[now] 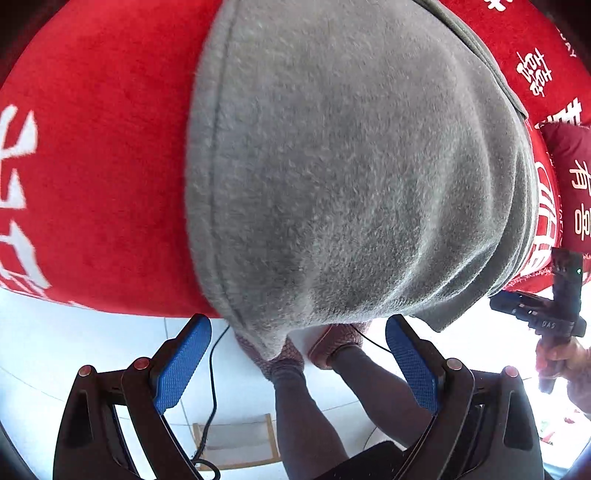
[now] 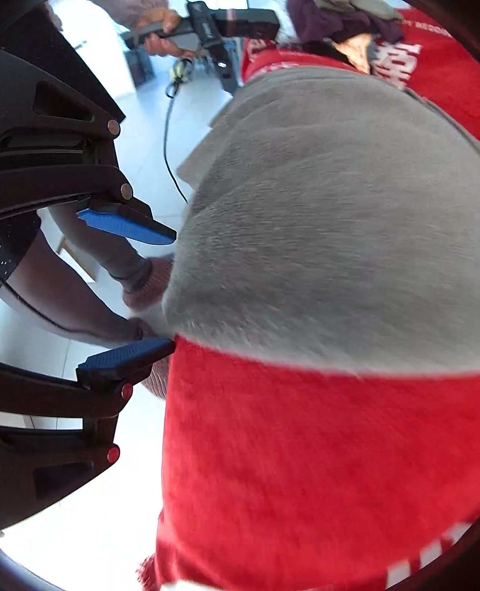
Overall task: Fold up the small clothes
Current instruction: 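Grasp the sweater hem with both grippers and lift it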
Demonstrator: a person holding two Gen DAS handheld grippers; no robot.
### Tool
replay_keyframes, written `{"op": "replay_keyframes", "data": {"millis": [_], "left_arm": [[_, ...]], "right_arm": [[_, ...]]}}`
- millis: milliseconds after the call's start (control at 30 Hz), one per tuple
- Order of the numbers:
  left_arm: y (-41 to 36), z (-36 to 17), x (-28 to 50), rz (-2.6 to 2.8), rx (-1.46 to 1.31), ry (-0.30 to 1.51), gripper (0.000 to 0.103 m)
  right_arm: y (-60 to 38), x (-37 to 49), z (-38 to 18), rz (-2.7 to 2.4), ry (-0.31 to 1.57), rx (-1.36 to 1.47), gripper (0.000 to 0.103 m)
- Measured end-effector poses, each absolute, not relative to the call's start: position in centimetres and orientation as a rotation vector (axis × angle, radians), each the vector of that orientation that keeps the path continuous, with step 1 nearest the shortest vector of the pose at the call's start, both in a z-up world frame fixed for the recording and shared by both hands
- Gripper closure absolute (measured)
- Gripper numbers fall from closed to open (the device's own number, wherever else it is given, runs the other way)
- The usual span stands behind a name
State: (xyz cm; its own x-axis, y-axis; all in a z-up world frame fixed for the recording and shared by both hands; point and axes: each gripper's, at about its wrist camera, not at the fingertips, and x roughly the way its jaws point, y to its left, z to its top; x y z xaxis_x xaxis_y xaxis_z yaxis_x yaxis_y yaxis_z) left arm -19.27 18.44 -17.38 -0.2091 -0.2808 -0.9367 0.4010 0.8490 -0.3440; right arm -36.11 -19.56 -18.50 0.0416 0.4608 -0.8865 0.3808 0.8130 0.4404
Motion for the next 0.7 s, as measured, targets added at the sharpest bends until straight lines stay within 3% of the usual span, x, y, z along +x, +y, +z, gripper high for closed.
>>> {"op": "replay_keyframes", "data": {"millis": [233, 300, 333, 400, 433, 700], "left_arm": [[16.3, -19.8, -20.9, -0.658, 0.056, 1.701, 0.008], [15.3, -19.7, -21.4, -0.661, 0.068, 1.708, 0.025], [15.1, -19.9, -21.9, -0.661, 0.066, 1.716, 0.032], [15.3, -20.2, -22.3, -0.682, 0.041, 1.734, 0.078], [15.5, -20.4, -22.4, -0.7, 0.028, 1.744, 0.089], [15.9, -16.3, -23.6, -0.8, -0.053, 1.68, 0.092]], "right_arm": [[-17.8, -35.3, -19.8, 0.172, 1.532, 0.725, 0.045], [-17.8, -35.4, -20.0, 0.184, 1.52, 0.763, 0.045], [-17.6, -35.7, -19.9, 0.181, 1.515, 0.777, 0.05], [-17.9, -35.8, -19.7, 0.167, 1.503, 0.84, 0.075], [-18.1, -36.0, -19.6, 0.157, 1.501, 0.866, 0.094], [-19.5, -38.4, -15.9, 0.149, 1.377, 1.08, 0.095]]}}
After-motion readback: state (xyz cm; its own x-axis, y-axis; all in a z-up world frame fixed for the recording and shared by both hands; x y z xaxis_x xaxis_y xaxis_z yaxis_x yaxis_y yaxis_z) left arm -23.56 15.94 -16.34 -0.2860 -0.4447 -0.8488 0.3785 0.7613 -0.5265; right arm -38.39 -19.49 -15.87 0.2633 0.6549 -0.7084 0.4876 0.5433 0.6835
